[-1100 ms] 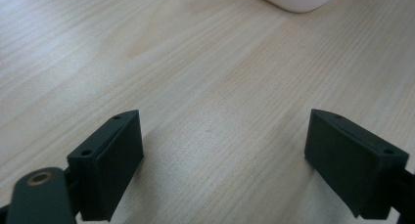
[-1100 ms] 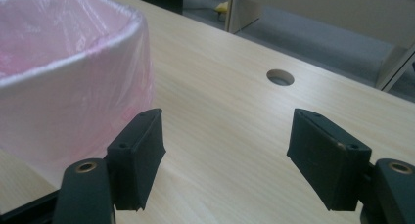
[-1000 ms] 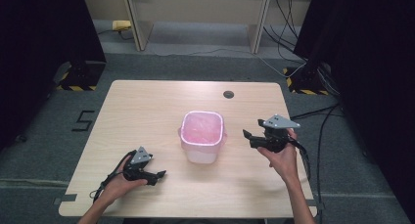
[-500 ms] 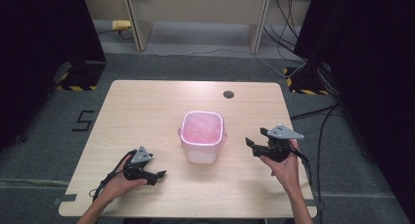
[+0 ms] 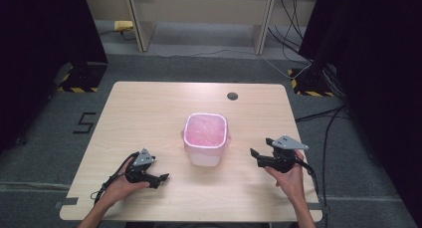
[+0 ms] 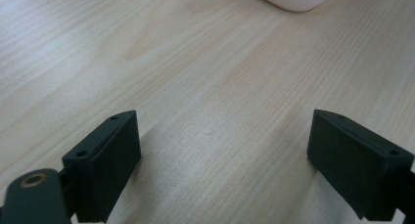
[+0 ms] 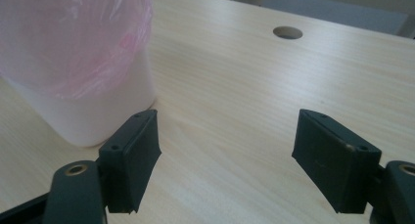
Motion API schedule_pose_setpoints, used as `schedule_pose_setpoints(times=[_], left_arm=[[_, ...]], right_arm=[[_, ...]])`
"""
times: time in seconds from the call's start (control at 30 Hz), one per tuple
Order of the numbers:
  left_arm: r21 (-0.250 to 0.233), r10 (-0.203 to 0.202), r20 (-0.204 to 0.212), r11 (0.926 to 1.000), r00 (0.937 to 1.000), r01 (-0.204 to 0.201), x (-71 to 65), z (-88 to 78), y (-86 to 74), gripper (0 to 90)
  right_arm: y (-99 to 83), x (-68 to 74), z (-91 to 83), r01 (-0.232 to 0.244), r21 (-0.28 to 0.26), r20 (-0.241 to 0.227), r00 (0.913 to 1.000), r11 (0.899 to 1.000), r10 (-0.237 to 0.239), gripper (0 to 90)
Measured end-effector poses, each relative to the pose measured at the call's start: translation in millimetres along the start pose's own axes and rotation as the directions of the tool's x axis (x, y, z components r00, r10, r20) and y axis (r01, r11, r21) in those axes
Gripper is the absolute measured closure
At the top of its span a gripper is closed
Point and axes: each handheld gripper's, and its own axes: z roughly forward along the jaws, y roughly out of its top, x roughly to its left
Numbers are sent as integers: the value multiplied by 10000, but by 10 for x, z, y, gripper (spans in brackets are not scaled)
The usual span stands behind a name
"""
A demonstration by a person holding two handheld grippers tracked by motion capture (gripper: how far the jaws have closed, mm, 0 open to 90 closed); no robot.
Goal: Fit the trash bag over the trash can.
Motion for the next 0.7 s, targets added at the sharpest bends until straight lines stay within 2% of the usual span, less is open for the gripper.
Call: schedule_pose_setpoints(times=[0.3, 0.4, 0.7], left_arm=[[0, 11, 18, 10000, 10000, -11, 4, 4, 3, 113], [-3, 14, 25, 10000, 10000, -14, 6, 7, 4, 111], [2, 31, 45, 10000, 10000, -31, 10, 9, 6, 109]], right_arm=[[-163, 74, -14, -127, 310, -253, 9996, 9994, 135, 226], [-225, 110, 7, -56, 579, -354, 9993, 9983, 76, 228], [-274, 114, 41, -174, 772, -401, 9990, 9969, 206, 230]])
